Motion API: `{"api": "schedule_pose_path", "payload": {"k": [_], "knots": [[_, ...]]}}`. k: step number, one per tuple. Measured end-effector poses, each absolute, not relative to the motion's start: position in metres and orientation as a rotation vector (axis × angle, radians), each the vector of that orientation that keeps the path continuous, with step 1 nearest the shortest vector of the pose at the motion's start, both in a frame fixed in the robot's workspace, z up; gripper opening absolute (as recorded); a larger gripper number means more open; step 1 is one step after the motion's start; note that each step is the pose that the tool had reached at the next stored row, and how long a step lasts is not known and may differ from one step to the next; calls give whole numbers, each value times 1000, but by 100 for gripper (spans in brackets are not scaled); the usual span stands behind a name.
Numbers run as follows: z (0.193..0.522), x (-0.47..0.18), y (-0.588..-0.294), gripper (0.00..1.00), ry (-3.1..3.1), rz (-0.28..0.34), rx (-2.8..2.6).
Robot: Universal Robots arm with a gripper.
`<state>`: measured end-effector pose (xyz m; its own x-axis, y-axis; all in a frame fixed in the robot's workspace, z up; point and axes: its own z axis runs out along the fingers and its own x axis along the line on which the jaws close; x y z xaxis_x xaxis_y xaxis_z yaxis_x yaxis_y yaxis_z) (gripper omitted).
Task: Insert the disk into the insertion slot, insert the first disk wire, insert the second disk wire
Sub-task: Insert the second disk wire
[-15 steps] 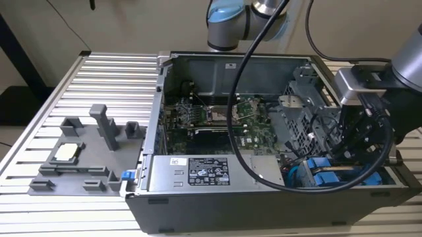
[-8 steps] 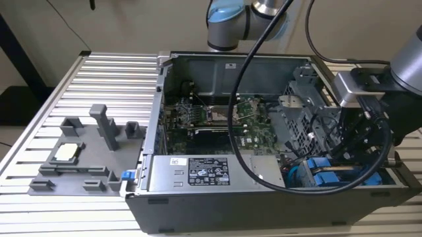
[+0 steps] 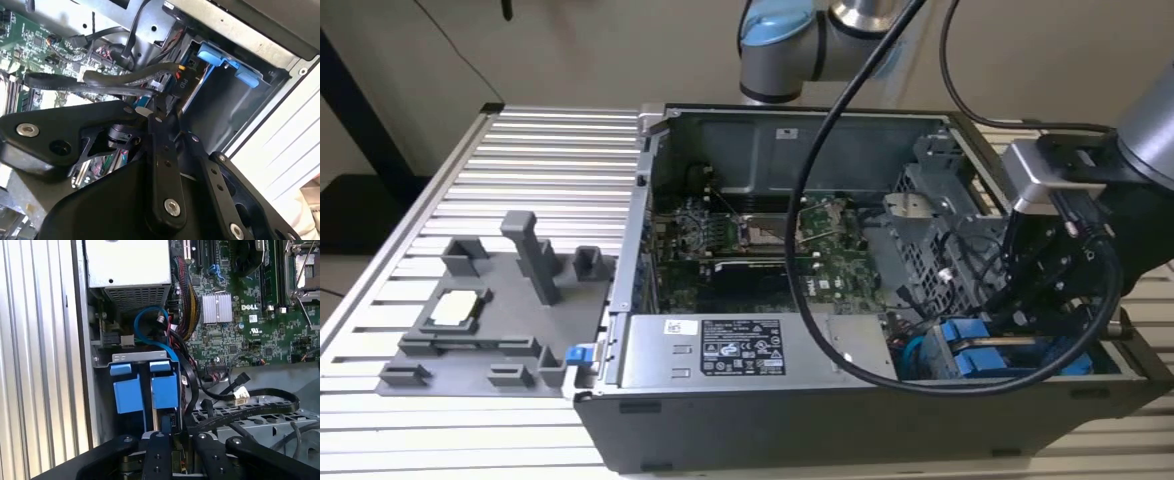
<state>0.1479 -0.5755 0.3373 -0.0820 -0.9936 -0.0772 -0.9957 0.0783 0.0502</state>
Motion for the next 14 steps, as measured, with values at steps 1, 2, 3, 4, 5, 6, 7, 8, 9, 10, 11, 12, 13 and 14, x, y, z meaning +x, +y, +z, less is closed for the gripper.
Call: {"api": "schedule_pose_path", "payload": {"k": [1, 2, 3, 4, 5, 6, 7, 8, 9, 10, 11, 12, 13, 14], "knots": [[338, 148, -576, 24, 2295, 149, -2116], [340, 149, -576, 24, 2300, 157, -2119], [341, 149, -576, 24, 2304, 164, -2120], [343, 149, -576, 24, 2307, 170, -2122], [345, 149, -576, 24, 2311, 175, -2123], [347, 149, -576, 24, 2314, 180, -2124], [349, 149, -576, 24, 2316, 183, -2124], [351, 149, -576, 24, 2316, 183, -2124], [353, 149, -576, 24, 2317, 182, -2125], [357, 149, -576, 24, 2317, 182, -2125], [361, 149, -576, 24, 2318, 181, -2125], [366, 149, -576, 24, 2318, 181, -2125], [370, 149, -576, 24, 2318, 181, -2125], [374, 149, -576, 24, 2318, 181, -2125]]}}
